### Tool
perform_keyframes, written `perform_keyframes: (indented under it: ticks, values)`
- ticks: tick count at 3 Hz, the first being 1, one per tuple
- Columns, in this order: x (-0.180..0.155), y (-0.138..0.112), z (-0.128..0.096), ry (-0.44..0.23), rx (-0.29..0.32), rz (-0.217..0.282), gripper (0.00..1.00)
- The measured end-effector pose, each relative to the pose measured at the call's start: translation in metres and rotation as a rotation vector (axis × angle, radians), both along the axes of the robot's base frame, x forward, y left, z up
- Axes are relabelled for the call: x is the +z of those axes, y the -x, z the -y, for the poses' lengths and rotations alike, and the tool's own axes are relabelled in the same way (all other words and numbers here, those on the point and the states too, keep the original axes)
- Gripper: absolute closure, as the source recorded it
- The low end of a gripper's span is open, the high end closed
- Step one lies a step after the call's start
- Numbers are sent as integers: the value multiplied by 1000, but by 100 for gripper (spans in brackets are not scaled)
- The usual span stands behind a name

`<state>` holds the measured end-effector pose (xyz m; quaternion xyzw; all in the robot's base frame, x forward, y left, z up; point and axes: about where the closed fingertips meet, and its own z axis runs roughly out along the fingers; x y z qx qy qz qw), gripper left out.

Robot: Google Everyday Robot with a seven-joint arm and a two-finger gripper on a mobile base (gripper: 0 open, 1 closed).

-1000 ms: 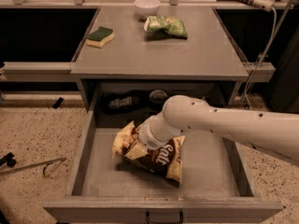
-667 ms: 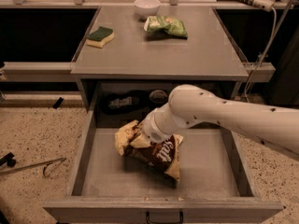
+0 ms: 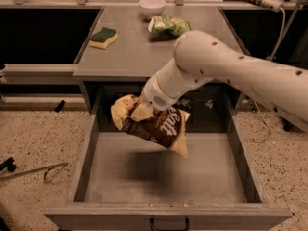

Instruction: Pick brown chip bag from top drawer and place on counter

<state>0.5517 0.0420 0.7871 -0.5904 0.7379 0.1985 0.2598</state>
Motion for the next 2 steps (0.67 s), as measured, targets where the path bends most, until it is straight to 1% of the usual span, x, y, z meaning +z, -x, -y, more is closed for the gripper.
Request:
perform_keyframes:
  ticks: [1, 2]
  values:
    - [27, -3, -16, 23, 60, -4, 100]
    - [32, -5, -17, 32, 69, 5, 100]
